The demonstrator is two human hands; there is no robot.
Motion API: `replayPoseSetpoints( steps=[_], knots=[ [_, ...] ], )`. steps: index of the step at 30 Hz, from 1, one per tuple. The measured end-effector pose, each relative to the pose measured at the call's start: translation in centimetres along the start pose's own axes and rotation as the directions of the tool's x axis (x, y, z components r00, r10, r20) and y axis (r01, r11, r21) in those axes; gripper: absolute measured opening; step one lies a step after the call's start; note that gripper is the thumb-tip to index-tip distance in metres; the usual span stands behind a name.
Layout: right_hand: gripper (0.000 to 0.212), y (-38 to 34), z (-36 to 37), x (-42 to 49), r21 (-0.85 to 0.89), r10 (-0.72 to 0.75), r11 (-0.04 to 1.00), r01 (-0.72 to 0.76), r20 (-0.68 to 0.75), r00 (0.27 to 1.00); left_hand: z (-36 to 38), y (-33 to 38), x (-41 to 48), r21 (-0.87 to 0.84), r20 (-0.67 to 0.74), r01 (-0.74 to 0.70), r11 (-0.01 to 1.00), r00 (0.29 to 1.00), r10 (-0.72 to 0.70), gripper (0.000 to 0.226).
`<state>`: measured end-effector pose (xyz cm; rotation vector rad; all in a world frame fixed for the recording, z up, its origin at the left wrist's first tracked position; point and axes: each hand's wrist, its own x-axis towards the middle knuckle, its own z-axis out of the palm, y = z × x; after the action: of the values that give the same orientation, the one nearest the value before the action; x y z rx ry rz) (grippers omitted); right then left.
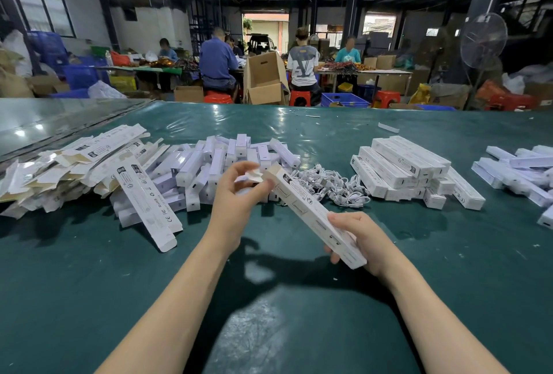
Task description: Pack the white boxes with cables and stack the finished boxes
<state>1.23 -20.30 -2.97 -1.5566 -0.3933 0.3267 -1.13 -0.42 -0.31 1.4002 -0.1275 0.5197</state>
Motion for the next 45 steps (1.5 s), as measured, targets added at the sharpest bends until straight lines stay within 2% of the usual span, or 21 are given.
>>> replayPoseSetpoints(
  steps=[2, 5, 7, 9, 12, 14, 16, 20, 22, 23, 25, 26, 27, 29, 31, 34, 36, 40, 42, 45],
  knots=[
    [0.028, 0.0, 0.1, 0.0, -0.009, 0.003, 1.0, -0.003, 0.01, 1.0, 0.4, -0.1, 0.1, -0.231, 0.035, 0.135, 0.964, 0.991, -0.131, 0.025],
    [0.029, 0.0, 0.2, 0.0, -0.02, 0.0, 1.0, 0.0, 0.027, 1.0, 0.8, 0.0, -0.1, -0.442, 0.273, 0.289, 0.849, 0.945, -0.18, 0.016],
    [0.03, -0.1, 0.1, 0.0, -0.015, -0.004, 1.0, 0.004, 0.032, 0.999, 1.0, 0.1, -0.1, -0.453, 0.313, 0.295, 0.841, 0.936, -0.16, 0.013],
    [0.03, 0.0, 0.1, 0.0, -0.007, -0.011, 1.0, 0.011, 0.019, 1.0, 1.2, 0.2, 0.0, -0.397, 0.28, 0.27, 0.877, 0.946, -0.165, 0.013],
    [0.028, 0.1, 0.2, 0.0, -0.023, -0.019, 1.0, 0.019, 0.007, 1.0, 1.6, 0.3, 0.1, -0.227, 0.162, 0.175, 0.958, 0.977, -0.14, 0.022],
    [0.026, 0.1, 0.4, 0.0, -0.041, -0.02, 0.999, 0.02, 0.013, 1.0, 1.6, 0.2, 0.1, -0.102, 0.066, 0.072, 0.992, 0.996, -0.066, 0.027],
    [0.026, 0.1, 0.4, 0.0, -0.035, -0.016, 0.999, 0.016, 0.003, 1.0, 1.6, 0.2, 0.0, -0.065, 0.031, 0.013, 0.998, 0.999, -0.011, 0.028],
    [0.024, 0.1, 0.3, 0.0, 0.055, -0.01, 0.998, 0.009, 0.005, 1.0, 1.8, 0.1, -0.3, -0.325, 0.1, 0.107, 0.94, 0.992, -0.078, 0.027],
    [0.021, 0.1, 0.3, 0.2, 0.111, -0.014, 0.994, 0.013, 0.006, 1.0, 1.7, 0.3, -0.4, -0.422, 0.198, 0.156, 0.893, 0.977, -0.078, 0.021],
    [0.017, 0.1, 0.3, 0.2, 0.147, -0.018, 0.989, 0.019, -0.011, 1.0, 1.5, 0.3, -0.4, -0.46, 0.233, 0.169, 0.872, 0.97, -0.066, 0.025],
    [0.013, 0.2, 0.3, 0.4, 0.197, -0.027, 0.98, 0.037, -0.052, 0.998, 1.3, 0.3, -0.3, -0.506, 0.247, 0.179, 0.844, 0.967, -0.057, 0.02],
    [0.014, 0.2, 0.4, 0.4, 0.209, -0.027, 0.977, 0.042, -0.071, 0.997, 1.3, 0.5, -0.3, -0.5, 0.233, 0.187, 0.846, 0.969, -0.076, 0.01],
    [0.014, 0.3, 0.4, 0.4, 0.212, -0.028, 0.976, 0.047, -0.093, 0.995, 1.3, 0.5, -0.1, -0.444, 0.204, 0.171, 0.88, 0.975, -0.087, 0.013],
    [0.012, 0.4, 0.4, 0.5, 0.174, -0.034, 0.983, 0.058, -0.139, 0.99, 1.6, 0.5, 0.1, -0.241, 0.13, 0.132, 0.961, 0.986, -0.102, 0.022],
    [0.013, 0.5, 0.5, 0.5, 0.096, -0.052, 0.993, 0.07, -0.173, 0.983, 1.8, 0.3, -0.1, -0.039, 0.061, 0.076, 0.996, 0.995, -0.073, 0.024],
    [0.026, 0.6, 0.5, 0.6, 0.061, -0.074, 0.994, 0.089, -0.208, 0.975, 1.8, 0.0, -0.4, 0.186, 0.108, -0.045, 0.981, 0.994, 0.025, 0.031],
    [0.026, 0.6, 0.5, 0.6, 0.045, -0.085, 0.994, 0.098, -0.22, 0.972, 1.6, 0.0, -0.6, 0.169, 0.183, -0.066, 0.983, 0.982, 0.035, 0.03],
    [0.026, 0.7, 0.5, 0.7, -0.042, -0.116, 0.993, 0.109, -0.284, 0.952, 1.1, -0.1, -0.5, 0.046, 0.232, 0.056, 0.997, 0.971, -0.065, 0.047],
    [0.022, 0.7, 0.5, 0.7, -0.081, -0.141, 0.989, 0.121, -0.32, 0.937, 1.0, -0.3, -0.4, 0.071, 0.194, 0.062, 0.996, 0.978, -0.075, 0.032],
    [0.017, 0.7, 0.7, 0.7, -0.107, -0.175, 0.983, 0.146, -0.344, 0.923, 1.3, -0.6, -0.1, 0.066, 0.048, 0.11, 0.992, 0.992, -0.114, 0.029]
  ],
)
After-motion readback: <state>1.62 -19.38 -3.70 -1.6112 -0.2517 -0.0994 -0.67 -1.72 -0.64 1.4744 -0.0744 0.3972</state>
